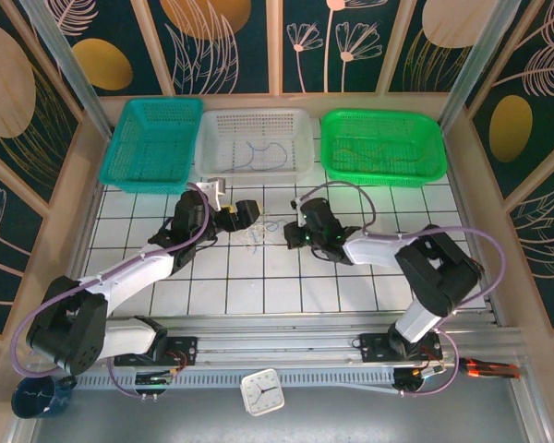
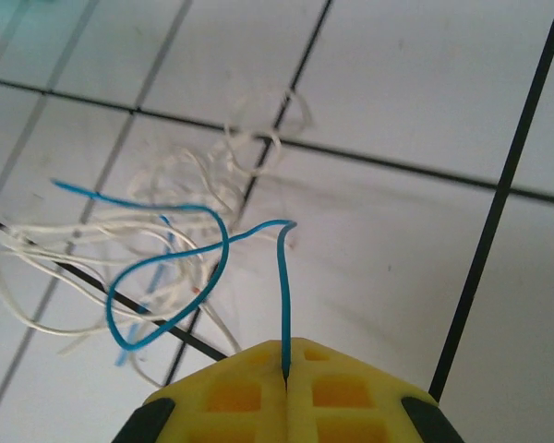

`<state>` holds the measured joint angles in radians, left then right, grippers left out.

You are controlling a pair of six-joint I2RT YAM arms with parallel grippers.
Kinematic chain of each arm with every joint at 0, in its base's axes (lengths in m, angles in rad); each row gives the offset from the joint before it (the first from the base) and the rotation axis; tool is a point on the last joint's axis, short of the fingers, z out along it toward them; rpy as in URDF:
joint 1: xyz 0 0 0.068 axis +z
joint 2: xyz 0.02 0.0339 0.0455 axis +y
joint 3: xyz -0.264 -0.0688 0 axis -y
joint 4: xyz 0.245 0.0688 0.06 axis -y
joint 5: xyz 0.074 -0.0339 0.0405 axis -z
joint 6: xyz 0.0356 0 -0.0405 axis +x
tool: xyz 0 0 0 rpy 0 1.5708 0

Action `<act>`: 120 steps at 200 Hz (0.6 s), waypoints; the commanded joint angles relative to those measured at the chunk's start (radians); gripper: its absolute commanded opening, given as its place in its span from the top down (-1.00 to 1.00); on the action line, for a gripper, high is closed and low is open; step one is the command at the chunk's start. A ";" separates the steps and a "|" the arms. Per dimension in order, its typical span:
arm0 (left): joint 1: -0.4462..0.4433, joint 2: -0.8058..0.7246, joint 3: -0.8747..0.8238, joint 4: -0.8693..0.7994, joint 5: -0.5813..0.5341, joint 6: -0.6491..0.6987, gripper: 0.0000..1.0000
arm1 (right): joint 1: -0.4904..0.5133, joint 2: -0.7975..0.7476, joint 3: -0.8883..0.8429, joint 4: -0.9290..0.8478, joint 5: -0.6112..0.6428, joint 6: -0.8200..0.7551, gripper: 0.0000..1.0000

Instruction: Untangle the cables

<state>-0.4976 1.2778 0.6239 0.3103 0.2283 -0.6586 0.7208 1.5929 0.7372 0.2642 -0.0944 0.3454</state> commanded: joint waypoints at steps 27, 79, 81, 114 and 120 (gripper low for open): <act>0.005 0.015 -0.015 0.029 0.022 0.032 -0.98 | -0.020 -0.155 0.004 -0.061 0.019 -0.017 1.00; 0.005 0.054 -0.033 0.051 0.016 0.042 -0.98 | -0.035 -0.299 0.044 -0.096 0.018 -0.005 1.00; 0.005 0.055 -0.034 0.052 0.016 0.042 -0.98 | -0.035 -0.302 0.045 -0.096 0.015 -0.003 1.00; 0.005 0.078 -0.048 0.069 0.015 0.051 -0.98 | -0.038 -0.359 0.076 -0.105 -0.006 0.010 1.00; 0.005 0.082 -0.050 0.070 0.016 0.054 -0.97 | -0.037 -0.368 0.082 -0.106 -0.011 0.014 1.00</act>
<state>-0.4976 1.3407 0.5865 0.3363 0.2310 -0.6289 0.6880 1.2713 0.7689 0.1730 -0.0963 0.3470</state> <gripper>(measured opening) 0.989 0.053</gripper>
